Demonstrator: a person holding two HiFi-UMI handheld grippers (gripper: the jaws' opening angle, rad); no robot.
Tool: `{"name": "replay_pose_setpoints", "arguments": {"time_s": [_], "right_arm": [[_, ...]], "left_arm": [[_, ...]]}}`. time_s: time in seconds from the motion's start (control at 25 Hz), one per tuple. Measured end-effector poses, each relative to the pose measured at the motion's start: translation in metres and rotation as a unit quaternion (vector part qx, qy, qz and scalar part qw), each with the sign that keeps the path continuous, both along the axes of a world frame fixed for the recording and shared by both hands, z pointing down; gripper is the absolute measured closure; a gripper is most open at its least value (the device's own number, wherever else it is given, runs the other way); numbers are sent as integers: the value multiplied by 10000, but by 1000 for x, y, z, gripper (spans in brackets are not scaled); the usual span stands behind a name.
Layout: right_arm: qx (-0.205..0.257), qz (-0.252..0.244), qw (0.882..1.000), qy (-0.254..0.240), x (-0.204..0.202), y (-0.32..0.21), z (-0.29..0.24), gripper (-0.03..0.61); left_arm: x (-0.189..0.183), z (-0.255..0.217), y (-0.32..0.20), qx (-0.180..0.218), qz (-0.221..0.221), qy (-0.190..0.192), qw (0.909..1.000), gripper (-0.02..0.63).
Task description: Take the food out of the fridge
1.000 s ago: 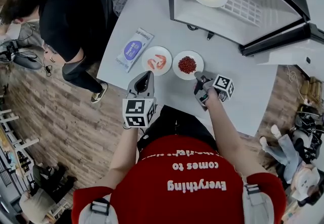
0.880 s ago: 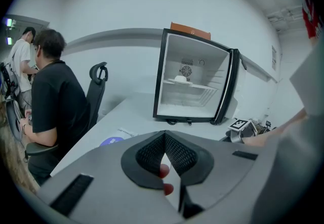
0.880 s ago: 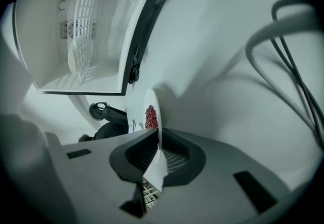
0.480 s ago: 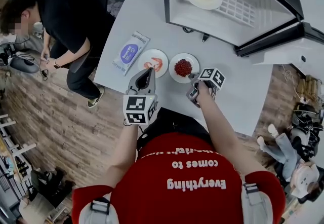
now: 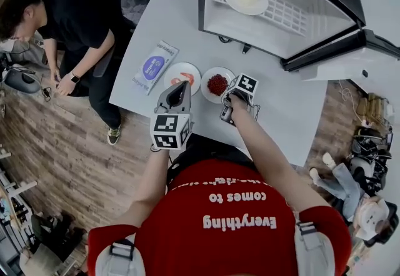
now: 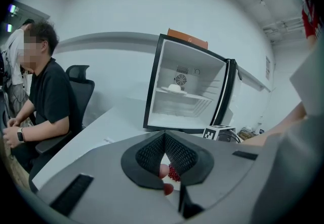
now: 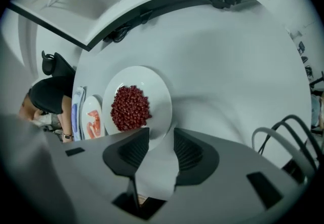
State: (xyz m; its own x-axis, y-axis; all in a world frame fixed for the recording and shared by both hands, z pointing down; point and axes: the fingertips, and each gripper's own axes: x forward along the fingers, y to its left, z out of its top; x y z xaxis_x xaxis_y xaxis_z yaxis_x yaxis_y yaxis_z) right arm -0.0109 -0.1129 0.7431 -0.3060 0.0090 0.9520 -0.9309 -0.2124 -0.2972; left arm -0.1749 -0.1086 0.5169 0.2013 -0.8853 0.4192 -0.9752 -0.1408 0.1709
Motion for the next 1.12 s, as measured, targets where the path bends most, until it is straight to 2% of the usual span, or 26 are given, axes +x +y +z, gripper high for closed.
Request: {"name": "replay_pose_setpoints", "arguments": {"time_s": [0.12,0.16,0.24,0.36,0.48,0.52,0.56,0.6,0.68,0.76,0.8,0.84,0.88,0.92,0.96,1.04,1.12], "right_arm": [[13,104,9999,110,11,1,-6,440],[69,286,9996,-40,12,1,-14,441],[195,767,9946,-673,9,-1,-38,443],[594,1310,9742,-1742,-1,-12,-89,468],[1290,1537,9470,-2507,-4,-32,-144,537],[1532,1650,9331,-2805,-4,-37,-162,542],[1798,1796,9138,-3167,-4,-43,-182,554],[2109,1936,8881,-3596,-4,-49,-202,562],[2774,2039,8216,-4544,-2,-59,-240,565],[3160,2023,7547,-5381,5,-54,-269,565],[3241,2067,7270,-5689,11,-47,-277,565],[3288,2153,7047,-5908,18,-39,-281,565],[3328,2255,6875,-6048,24,-31,-282,566],[3371,2344,6754,-6126,29,-23,-282,566],[3409,2401,6681,-6163,32,-17,-280,566],[3442,2414,6634,-6190,36,-11,-278,566],[3445,2348,6639,-6209,36,-10,-279,565]], "left_arm": [[0,-8,-6,125,-7,-5,9999,607],[1,-11,-8,164,-7,11,9999,607],[3,-17,-11,210,12,77,9997,607],[9,-26,-17,290,134,116,9994,607],[18,-37,-27,409,329,93,9986,607],[23,-41,-29,443,382,98,9982,607],[28,-45,-31,477,443,100,9978,607],[33,-49,-33,512,512,93,9973,607],[45,-56,-36,572,655,70,9962,608],[61,-61,-33,592,809,97,9949,607],[69,-62,-31,574,907,138,9941,607],[78,-61,-28,538,1021,193,9931,607],[86,-61,-26,495,1144,250,9919,607],[92,-59,-25,454,1261,295,9905,607],[98,-58,-24,418,1361,321,9893,607],[108,-56,-24,369,1508,338,9873,607],[116,-56,-25,350,1632,356,9853,608]]}}
